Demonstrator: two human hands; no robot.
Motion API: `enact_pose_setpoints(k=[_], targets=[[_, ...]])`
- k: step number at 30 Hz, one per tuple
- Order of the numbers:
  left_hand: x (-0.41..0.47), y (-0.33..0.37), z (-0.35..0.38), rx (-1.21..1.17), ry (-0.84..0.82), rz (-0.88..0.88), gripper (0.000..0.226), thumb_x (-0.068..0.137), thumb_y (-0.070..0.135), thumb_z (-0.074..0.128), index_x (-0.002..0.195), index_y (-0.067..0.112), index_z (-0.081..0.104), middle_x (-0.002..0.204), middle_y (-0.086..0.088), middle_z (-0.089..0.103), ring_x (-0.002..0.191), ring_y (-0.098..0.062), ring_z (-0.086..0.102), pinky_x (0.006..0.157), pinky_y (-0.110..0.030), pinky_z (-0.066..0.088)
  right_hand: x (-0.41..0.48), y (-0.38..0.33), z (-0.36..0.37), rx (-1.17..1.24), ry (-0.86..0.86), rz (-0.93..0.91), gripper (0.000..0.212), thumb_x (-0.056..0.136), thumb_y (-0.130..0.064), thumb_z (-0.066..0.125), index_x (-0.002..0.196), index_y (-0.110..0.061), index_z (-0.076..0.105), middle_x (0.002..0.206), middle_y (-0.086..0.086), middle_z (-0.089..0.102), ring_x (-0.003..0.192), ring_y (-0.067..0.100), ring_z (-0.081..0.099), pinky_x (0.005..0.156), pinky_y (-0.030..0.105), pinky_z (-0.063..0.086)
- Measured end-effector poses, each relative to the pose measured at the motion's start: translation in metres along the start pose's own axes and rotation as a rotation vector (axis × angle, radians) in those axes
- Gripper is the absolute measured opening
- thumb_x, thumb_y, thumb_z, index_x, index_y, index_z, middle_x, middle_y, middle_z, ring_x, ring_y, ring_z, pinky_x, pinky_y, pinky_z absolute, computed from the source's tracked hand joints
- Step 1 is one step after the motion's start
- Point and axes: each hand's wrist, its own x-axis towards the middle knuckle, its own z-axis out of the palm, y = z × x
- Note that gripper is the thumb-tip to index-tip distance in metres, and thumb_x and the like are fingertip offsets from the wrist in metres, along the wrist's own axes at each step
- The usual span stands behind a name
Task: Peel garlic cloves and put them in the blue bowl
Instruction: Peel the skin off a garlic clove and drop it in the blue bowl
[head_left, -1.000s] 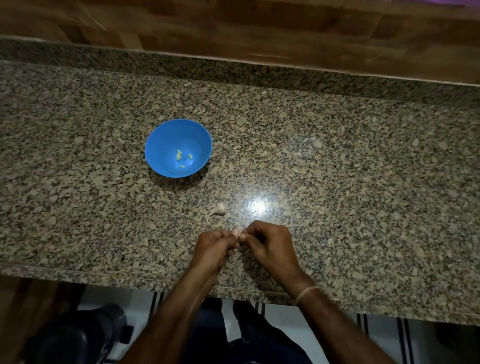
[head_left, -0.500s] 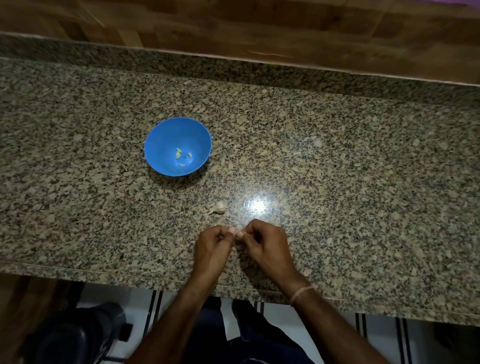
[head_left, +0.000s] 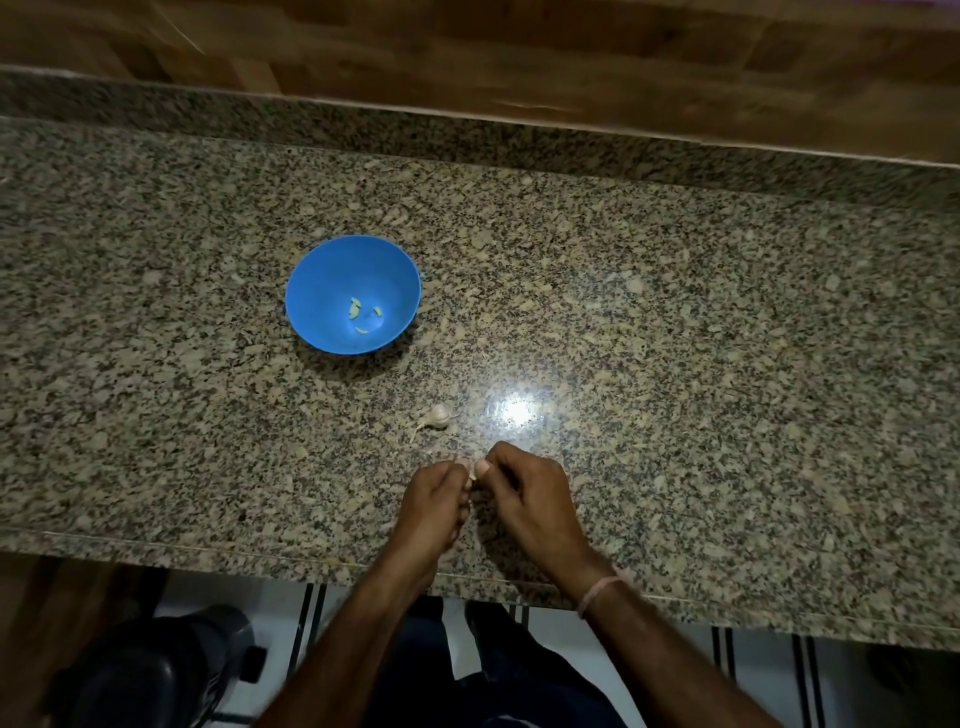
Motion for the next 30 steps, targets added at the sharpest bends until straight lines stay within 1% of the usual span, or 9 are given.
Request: enact_pose_setpoints(k=[5,10,13,15,18,20,22,25,30], targets=[[-0.001,0.003,-0.004,0.356,0.103,0.385,0.037,0.109,0.024,0.047,0.074,0.016,0.046,0.058,0.012,0.041,0.054,-0.005,0.032,0.051,-0.024,0.026,0.002,-0.005,-0.003,0.547,-0.116,0.449,0.034,0.103,-0.021,0.061,0.07,-0.012,0.059,0.058,-0.002,0.054,0.055,0.012,0.047,0.058,0.028,0.04],[0.004,0.002,-0.004,-0.089,-0.048,-0.053,0.03,0.11,0.024,0.044,0.082,0.015,0.052,0.059,0.007,0.042,0.049,-0.007,0.034,0.045,-0.024,0.025,0.001,0.007,-0.002,-0.055,-0.049,-0.089,0.028,0.102,-0.023,0.061,0.076,-0.016,0.054,0.063,-0.007,0.051,0.057,0.004,0.042,0.055,0.026,0.035],[0.004,0.002,-0.003,-0.179,-0.05,-0.202,0.031,0.108,0.019,0.044,0.078,0.016,0.051,0.054,0.008,0.043,0.049,-0.008,0.034,0.044,-0.022,0.024,0.002,0.01,0.001,-0.135,-0.003,-0.176,0.028,0.102,-0.022,0.06,0.076,-0.017,0.052,0.063,-0.007,0.047,0.057,0.006,0.041,0.054,0.027,0.035],[0.002,0.001,-0.004,-0.07,-0.024,-0.078,0.032,0.108,0.021,0.044,0.076,0.017,0.049,0.057,0.007,0.042,0.052,-0.01,0.034,0.048,-0.027,0.025,-0.001,0.007,0.001,-0.038,-0.021,-0.062,0.03,0.102,-0.021,0.061,0.073,-0.016,0.053,0.061,-0.008,0.048,0.055,0.004,0.04,0.055,0.024,0.033],[0.0,-0.005,-0.007,0.43,0.113,0.391,0.035,0.109,0.021,0.045,0.074,0.022,0.04,0.063,0.007,0.038,0.057,-0.006,0.032,0.053,-0.025,0.024,-0.001,-0.003,0.002,0.44,-0.102,0.404,0.034,0.103,-0.016,0.059,0.069,-0.014,0.056,0.057,-0.005,0.052,0.055,0.01,0.045,0.053,0.024,0.038],[0.002,-0.009,-0.008,0.521,0.154,0.524,0.035,0.109,0.02,0.046,0.075,0.023,0.039,0.065,0.008,0.037,0.059,-0.007,0.035,0.053,-0.023,0.025,0.001,-0.009,0.001,0.616,-0.158,0.604,0.032,0.103,-0.013,0.057,0.072,-0.011,0.059,0.056,-0.002,0.053,0.053,0.014,0.045,0.048,0.022,0.038],[0.004,-0.012,-0.006,0.454,0.158,0.451,0.035,0.109,0.02,0.046,0.075,0.019,0.041,0.064,0.007,0.038,0.058,-0.006,0.033,0.054,-0.024,0.024,-0.001,-0.005,0.0,0.431,-0.146,0.402,0.031,0.104,-0.017,0.058,0.073,-0.014,0.057,0.059,-0.006,0.053,0.057,0.012,0.046,0.052,0.022,0.038],[0.003,-0.01,-0.005,0.081,0.077,0.095,0.036,0.109,0.021,0.044,0.074,0.017,0.049,0.062,0.002,0.042,0.053,-0.011,0.034,0.052,-0.03,0.027,-0.003,0.007,0.004,-0.049,-0.073,-0.09,0.029,0.103,-0.018,0.06,0.075,-0.019,0.052,0.062,-0.012,0.046,0.057,0.002,0.042,0.056,0.021,0.032],[0.0,0.001,-0.002,-0.204,0.014,-0.133,0.037,0.11,0.021,0.044,0.074,0.015,0.05,0.054,0.005,0.045,0.046,-0.009,0.035,0.047,-0.025,0.026,-0.005,0.009,0.005,0.05,-0.048,0.001,0.029,0.103,-0.019,0.06,0.075,-0.019,0.053,0.062,-0.013,0.047,0.058,0.002,0.043,0.058,0.02,0.034]])
